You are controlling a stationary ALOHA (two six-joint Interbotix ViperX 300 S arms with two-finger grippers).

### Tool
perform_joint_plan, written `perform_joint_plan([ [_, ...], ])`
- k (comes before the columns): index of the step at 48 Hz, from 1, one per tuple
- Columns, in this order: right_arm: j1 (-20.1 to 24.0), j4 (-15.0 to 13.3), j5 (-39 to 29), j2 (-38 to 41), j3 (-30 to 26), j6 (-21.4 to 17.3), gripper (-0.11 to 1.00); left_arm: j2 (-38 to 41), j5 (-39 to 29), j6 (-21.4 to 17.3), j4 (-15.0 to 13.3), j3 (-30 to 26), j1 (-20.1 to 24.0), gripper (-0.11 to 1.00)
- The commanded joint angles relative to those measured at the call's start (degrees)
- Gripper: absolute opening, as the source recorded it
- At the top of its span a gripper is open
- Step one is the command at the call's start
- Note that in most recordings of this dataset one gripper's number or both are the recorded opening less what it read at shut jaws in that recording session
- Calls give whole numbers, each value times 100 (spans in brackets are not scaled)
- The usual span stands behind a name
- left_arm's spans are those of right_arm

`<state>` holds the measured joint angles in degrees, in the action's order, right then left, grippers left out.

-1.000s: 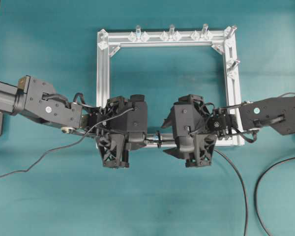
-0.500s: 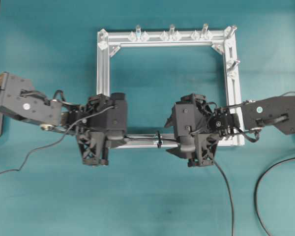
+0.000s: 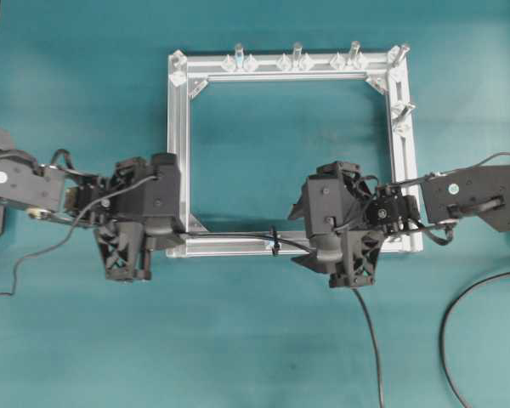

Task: Insert the wire through the string loop located in the center.
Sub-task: 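Open the right gripper and pull the cable leftward through the loop with the left gripper, then open the left gripper to release the USB connector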

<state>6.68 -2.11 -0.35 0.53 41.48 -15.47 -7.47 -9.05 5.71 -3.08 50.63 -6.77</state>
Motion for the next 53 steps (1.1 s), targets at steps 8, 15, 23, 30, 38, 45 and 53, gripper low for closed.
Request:
perform_joint_plan([
  [8, 9, 0, 26, -176, -44, 0, 78, -475, -53, 185, -18, 290, 9, 20],
  [15, 0, 0, 26, -167, -44, 0, 78, -712, -97, 290, -18, 519, 9, 20],
  [23, 9, 0, 26, -176, -44, 0, 78, -1011, -97, 448, -18, 809, -9, 20],
  [30, 9, 0, 26, -176, -44, 0, 78, -1204, -193, 475, -18, 932, -18, 20],
  [38, 9, 0, 26, -167, -44, 0, 78, -1213, -316, 466, -18, 923, -62, 20],
  [45, 0, 0, 26, -176, -44, 0, 78, -1063, -272, 483, -18, 879, -158, 20],
  [53, 9, 0, 26, -176, -44, 0, 78, -703, -105, 492, -18, 853, -308, 20],
])
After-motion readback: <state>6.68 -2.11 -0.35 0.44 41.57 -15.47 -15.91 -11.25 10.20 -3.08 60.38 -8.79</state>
